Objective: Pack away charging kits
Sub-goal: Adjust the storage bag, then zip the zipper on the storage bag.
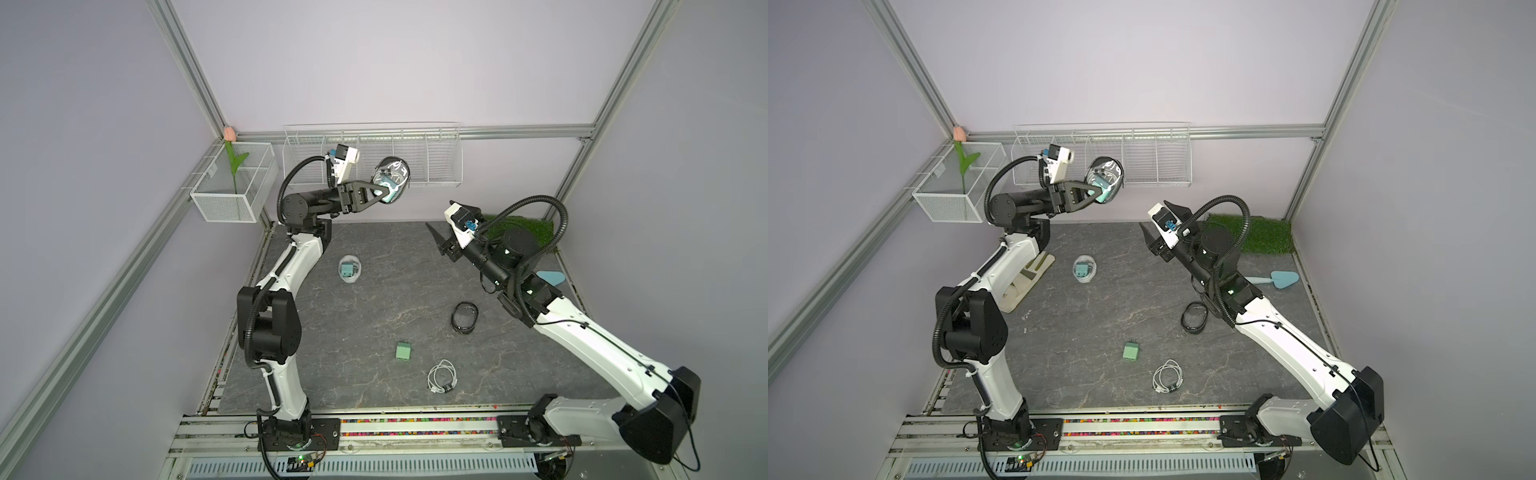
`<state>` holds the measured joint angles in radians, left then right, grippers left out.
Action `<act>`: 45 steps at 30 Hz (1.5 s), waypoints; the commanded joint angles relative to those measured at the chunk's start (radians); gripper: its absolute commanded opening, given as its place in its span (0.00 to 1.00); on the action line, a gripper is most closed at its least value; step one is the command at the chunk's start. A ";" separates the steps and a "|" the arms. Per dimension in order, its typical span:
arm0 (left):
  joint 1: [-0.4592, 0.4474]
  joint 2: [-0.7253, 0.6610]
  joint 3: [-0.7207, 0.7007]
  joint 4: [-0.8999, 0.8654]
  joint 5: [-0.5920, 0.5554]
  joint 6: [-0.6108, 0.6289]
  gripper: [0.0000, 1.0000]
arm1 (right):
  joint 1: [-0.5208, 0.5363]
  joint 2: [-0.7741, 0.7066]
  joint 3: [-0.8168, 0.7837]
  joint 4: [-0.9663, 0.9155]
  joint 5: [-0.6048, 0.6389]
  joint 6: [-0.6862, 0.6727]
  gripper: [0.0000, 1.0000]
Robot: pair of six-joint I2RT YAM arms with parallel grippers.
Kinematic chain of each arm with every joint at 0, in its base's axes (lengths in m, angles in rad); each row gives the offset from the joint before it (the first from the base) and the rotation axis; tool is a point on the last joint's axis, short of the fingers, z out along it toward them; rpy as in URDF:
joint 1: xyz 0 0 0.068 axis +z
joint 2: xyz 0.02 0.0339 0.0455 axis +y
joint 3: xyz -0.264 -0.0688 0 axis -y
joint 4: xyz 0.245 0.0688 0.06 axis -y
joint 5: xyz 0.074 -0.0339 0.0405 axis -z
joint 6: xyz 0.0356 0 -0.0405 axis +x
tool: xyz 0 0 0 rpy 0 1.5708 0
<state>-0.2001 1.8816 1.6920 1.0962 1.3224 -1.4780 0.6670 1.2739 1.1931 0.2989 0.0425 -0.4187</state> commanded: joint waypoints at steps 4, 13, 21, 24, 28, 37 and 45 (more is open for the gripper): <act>-0.051 -0.241 0.252 -1.654 -0.526 1.265 0.00 | -0.002 -0.024 0.030 0.014 -0.006 0.015 0.81; -0.091 -0.334 0.161 -1.686 -0.300 1.345 0.00 | -0.004 -0.080 -0.021 0.086 0.025 0.014 0.95; -0.196 -0.383 0.193 -1.898 -0.357 1.551 0.00 | 0.000 -0.139 -0.005 -0.057 -0.165 0.033 0.71; -0.233 -0.394 0.193 -1.893 -0.378 1.563 0.00 | 0.014 -0.136 0.000 -0.091 -0.198 0.032 0.71; -0.265 -0.418 0.194 -1.888 -0.388 1.577 0.00 | 0.020 -0.127 -0.009 -0.118 -0.204 0.019 0.74; -0.298 -0.458 0.178 -1.883 -0.411 1.589 0.00 | 0.023 -0.078 0.004 -0.128 -0.218 -0.015 0.52; -0.304 -0.452 0.176 -1.894 -0.438 1.605 0.00 | 0.037 -0.064 0.026 -0.108 -0.233 -0.008 0.51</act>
<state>-0.4988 1.4342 1.8603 -0.7837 0.9028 0.0906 0.6914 1.2179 1.1896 0.1726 -0.1650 -0.4194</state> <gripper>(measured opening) 0.281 0.506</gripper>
